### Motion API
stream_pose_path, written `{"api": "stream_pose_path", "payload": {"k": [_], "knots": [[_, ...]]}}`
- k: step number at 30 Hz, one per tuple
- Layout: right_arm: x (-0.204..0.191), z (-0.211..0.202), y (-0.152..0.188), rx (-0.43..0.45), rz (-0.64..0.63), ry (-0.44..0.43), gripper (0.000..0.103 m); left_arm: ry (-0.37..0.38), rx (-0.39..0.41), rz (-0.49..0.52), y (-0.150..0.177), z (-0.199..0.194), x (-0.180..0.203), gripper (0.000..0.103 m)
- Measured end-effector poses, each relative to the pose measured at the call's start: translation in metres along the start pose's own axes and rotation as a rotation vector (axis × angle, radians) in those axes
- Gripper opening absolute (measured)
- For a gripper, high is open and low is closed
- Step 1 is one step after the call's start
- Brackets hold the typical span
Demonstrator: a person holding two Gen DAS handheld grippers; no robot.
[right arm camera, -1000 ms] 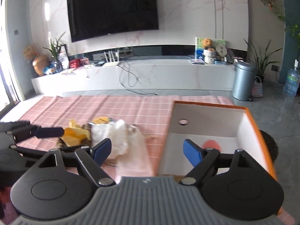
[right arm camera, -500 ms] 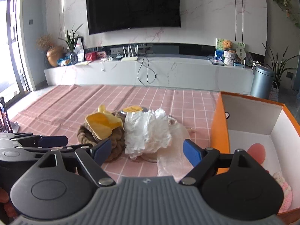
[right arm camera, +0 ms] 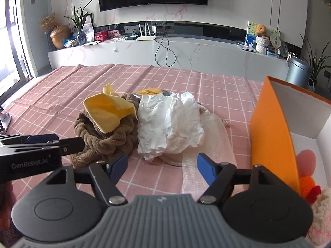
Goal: Organize soft objects
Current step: 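Grasp the yellow cloth with the left tool while the right grasps the white tissue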
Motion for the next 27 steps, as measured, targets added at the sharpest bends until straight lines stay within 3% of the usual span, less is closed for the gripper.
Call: {"api": "stream_pose_path", "payload": {"k": [6, 9, 17, 20, 22, 24, 25, 27], "knots": [[-0.006, 0.017, -0.018, 0.011, -0.024, -0.020, 0.060, 0.027, 0.016, -0.035, -0.015, 0.007, -0.004, 0.070], [-0.007, 0.023, -0.028, 0.032, -0.040, -0.010, 0.059, 0.041, 0.041, -0.009, -0.025, 0.010, 0.003, 0.075], [0.009, 0.038, -0.039, 0.021, -0.029, 0.036, 0.057, 0.070, 0.032, 0.010, -0.046, 0.043, 0.020, 0.072], [0.014, 0.042, -0.038, 0.016, -0.022, 0.040, 0.057, 0.068, 0.012, 0.030, -0.048, 0.057, 0.024, 0.055], [0.013, 0.044, -0.036, 0.013, -0.025, 0.040, 0.057, 0.069, -0.012, 0.037, -0.044, 0.065, 0.024, 0.029], [0.012, 0.046, -0.036, 0.011, -0.030, 0.037, 0.058, 0.080, -0.003, 0.028, -0.042, 0.065, 0.024, 0.012], [0.011, 0.047, -0.036, 0.009, -0.036, 0.035, 0.058, 0.086, 0.006, 0.021, -0.042, 0.063, 0.023, 0.006], [0.008, 0.050, -0.036, 0.003, -0.046, 0.030, 0.066, 0.087, 0.023, 0.006, -0.043, 0.056, 0.020, 0.004]]}}
Point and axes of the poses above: each gripper's, at about its wrist camera, not at the fingertips, and z roughly the way its jaws point, x to its right, y to its underside, the point moved 9 cm from there along z, roughly the way its jaws point, and after that the axes turned 1 degree about z, right-handed, at the moved point
